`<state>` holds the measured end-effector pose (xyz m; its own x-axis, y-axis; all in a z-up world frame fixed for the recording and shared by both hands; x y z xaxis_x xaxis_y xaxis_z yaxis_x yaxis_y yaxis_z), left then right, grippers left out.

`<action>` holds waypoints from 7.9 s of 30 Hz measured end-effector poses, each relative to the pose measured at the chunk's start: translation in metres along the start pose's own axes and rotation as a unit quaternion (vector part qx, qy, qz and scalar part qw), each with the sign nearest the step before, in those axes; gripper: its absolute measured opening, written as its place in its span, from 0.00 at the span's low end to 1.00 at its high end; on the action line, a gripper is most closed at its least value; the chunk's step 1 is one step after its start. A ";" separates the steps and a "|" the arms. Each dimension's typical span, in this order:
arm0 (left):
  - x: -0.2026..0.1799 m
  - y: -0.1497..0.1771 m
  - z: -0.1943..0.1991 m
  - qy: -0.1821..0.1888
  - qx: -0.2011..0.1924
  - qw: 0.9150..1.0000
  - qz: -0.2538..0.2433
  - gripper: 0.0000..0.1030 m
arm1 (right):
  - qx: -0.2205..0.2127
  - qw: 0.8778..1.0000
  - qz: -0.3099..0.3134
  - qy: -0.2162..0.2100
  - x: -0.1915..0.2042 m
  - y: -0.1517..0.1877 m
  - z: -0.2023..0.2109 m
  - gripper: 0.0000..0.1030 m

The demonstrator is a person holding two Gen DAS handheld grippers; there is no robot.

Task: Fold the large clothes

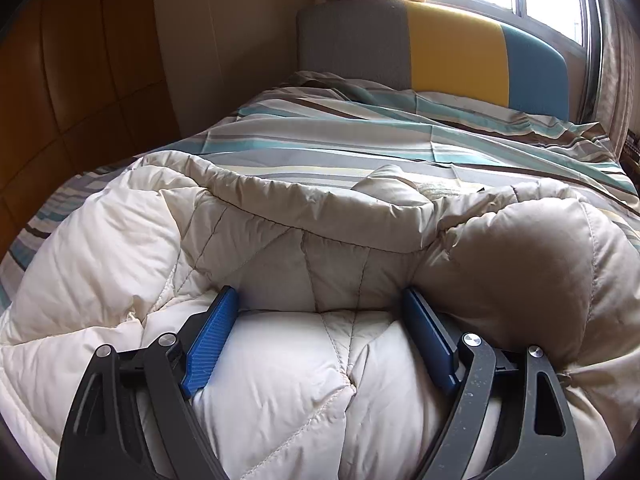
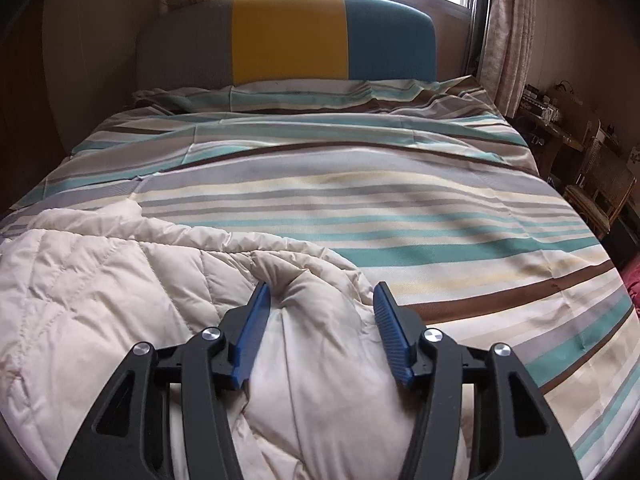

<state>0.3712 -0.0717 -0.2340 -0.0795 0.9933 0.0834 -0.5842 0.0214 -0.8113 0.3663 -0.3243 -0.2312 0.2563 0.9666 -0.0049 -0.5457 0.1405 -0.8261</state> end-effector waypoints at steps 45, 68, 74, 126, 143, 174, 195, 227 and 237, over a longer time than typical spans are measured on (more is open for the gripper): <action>0.009 -0.007 0.009 -0.052 0.026 0.998 0.038 0.93 | -0.004 0.994 0.012 -0.111 0.124 0.017 -0.006 0.45; 0.055 -0.013 0.063 -0.007 0.024 0.999 0.026 0.96 | -0.008 0.994 -0.003 -0.108 0.109 0.005 0.021 0.64; 0.111 -0.008 0.087 -0.035 0.000 0.998 0.044 0.96 | -0.009 0.987 -0.048 -0.150 0.090 0.006 0.074 0.68; 0.165 0.093 0.116 0.122 -0.012 0.901 0.416 0.62 | 0.018 0.977 0.074 -0.201 0.138 0.124 0.127 0.17; 0.101 0.004 0.210 0.148 -0.161 0.948 0.232 0.27 | 0.023 0.977 0.050 -0.204 0.129 0.123 0.130 0.17; -0.051 -0.032 0.259 0.162 -0.232 0.959 -0.037 0.27 | -0.055 0.993 -0.080 0.063 -0.122 0.093 0.182 0.48; -0.195 0.011 0.258 0.234 -0.235 0.923 -0.196 0.30 | -0.045 0.986 -0.138 0.087 -0.170 0.111 0.208 0.49; -0.262 0.117 0.270 0.499 -0.139 0.797 -0.309 0.76 | 0.017 0.990 -0.121 -0.067 -0.134 0.093 0.194 0.54; -0.198 0.120 0.281 0.476 -0.152 0.817 -0.287 0.75 | 0.045 0.989 -0.133 -0.051 -0.139 0.116 0.176 0.54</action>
<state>0.0900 -0.2979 -0.1850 0.8859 0.4449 0.1311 -0.0650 0.3988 -0.9147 0.1272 -0.4044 -0.2276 0.3203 0.9092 0.2659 -0.5401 0.4059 -0.7372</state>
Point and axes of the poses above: each gripper's, at about its wrist camera, not at the fingertips, and z roughly against the way its jaws point, x to its left, y to its underside, the point moved 9 cm from there along -z, roughly the way its jaws point, and after that the axes turned 7 degrees about -x, right-handed, at the moved point
